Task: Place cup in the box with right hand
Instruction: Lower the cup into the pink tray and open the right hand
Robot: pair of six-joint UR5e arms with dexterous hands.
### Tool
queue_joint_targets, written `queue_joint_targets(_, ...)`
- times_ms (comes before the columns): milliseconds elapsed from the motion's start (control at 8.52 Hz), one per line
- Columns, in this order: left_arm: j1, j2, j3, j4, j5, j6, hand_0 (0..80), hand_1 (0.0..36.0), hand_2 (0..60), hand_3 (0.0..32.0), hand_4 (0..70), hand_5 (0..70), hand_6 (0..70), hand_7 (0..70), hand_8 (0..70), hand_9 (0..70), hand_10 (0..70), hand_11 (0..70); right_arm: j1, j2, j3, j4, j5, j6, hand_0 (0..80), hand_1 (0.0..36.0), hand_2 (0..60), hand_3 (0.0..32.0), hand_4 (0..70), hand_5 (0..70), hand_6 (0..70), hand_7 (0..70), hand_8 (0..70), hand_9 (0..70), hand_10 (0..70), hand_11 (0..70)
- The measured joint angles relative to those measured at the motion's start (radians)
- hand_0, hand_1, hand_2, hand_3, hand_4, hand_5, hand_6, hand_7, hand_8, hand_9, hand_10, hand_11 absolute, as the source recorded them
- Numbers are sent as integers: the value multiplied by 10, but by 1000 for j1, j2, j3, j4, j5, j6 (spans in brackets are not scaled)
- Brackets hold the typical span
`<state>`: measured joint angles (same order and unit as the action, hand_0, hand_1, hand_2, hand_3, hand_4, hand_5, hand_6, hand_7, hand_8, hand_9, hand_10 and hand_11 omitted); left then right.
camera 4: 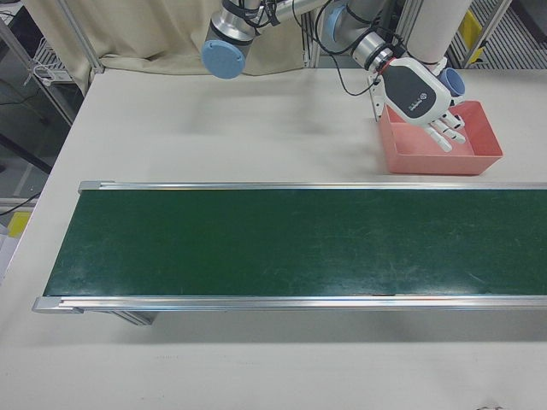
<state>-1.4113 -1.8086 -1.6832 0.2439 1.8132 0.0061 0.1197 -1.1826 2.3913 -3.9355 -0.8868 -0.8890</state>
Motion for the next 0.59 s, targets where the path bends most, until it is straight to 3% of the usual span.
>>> queue_joint_targets(117,0,0,0,0,0,0,0,0,0,0,0,0,0,0,0,0,0,0,7,-6,12,0,-3,8,534,7,0,0,633,17,138,668,79,228,0,0)
queue_joint_targets(587,0,0,-1,0,0,0,0,0,0,0,0,0,0,0,0,0,0,0,30,-18,30,-1,-4,16,463,0,0,0,674,0,136,695,77,236,0,0)
